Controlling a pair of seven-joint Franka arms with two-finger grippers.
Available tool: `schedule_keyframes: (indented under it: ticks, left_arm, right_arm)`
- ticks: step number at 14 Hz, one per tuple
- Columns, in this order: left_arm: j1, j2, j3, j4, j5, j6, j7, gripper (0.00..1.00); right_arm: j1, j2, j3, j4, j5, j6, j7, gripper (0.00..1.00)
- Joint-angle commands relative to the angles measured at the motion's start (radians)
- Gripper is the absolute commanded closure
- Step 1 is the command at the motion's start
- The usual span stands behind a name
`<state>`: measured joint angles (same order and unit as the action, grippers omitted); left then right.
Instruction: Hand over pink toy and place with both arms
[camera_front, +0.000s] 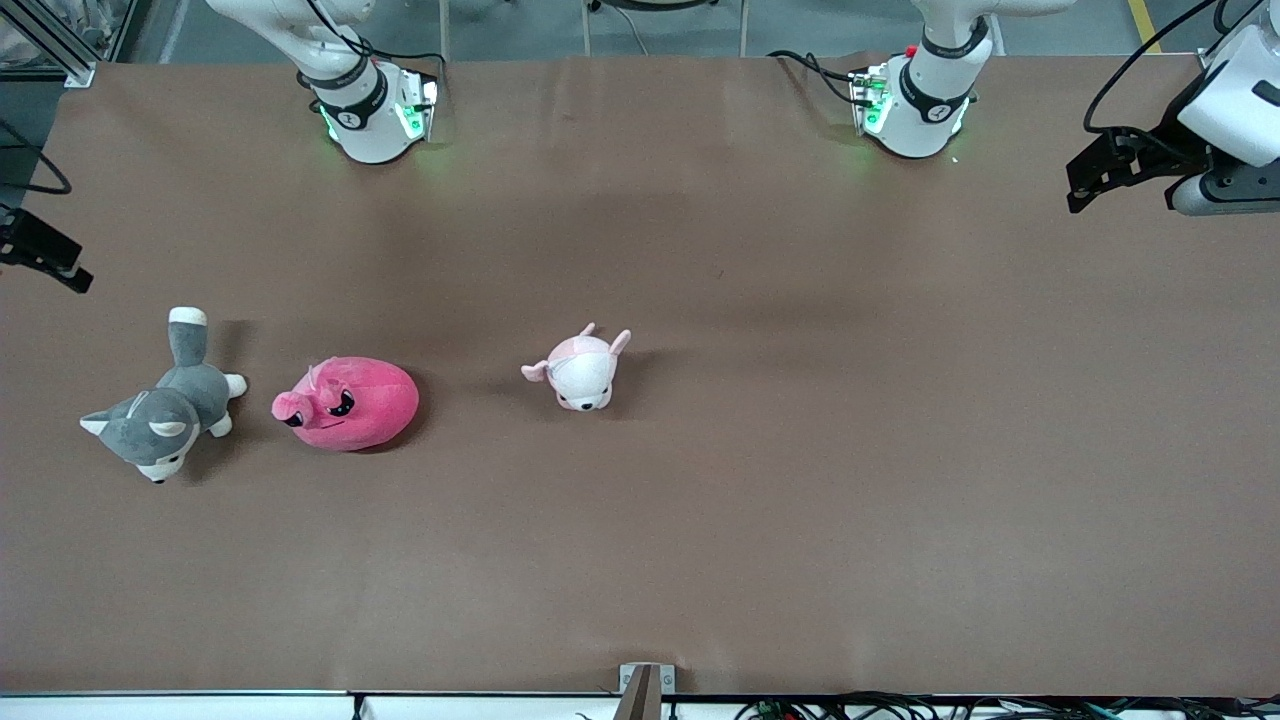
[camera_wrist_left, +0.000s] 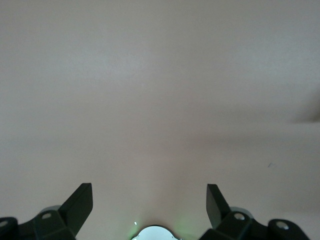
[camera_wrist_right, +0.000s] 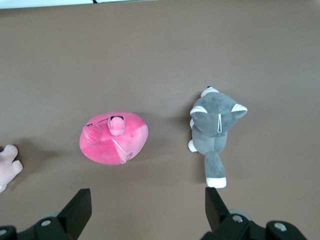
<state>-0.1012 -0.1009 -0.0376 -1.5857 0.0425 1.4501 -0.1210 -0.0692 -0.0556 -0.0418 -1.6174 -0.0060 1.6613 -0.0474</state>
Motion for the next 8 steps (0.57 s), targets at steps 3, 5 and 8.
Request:
schedule_keyframes:
  ticks: [3,5,8]
  left_arm:
    - [0.003,0.030,-0.001,0.046,-0.006,-0.022,0.014,0.00]
    - [0.003,0.029,-0.001,0.046,-0.006,-0.023,0.014,0.00]
    - [0.003,0.029,-0.001,0.046,-0.007,-0.023,0.014,0.00]
  right_arm:
    - [0.008,-0.056,-0.004,-0.082,-0.017,0.023,0.023,0.00]
    - [0.006,-0.064,-0.006,-0.088,-0.017,0.028,0.018,0.00]
    - [0.008,-0.064,-0.006,-0.104,-0.023,0.032,0.017,0.00]
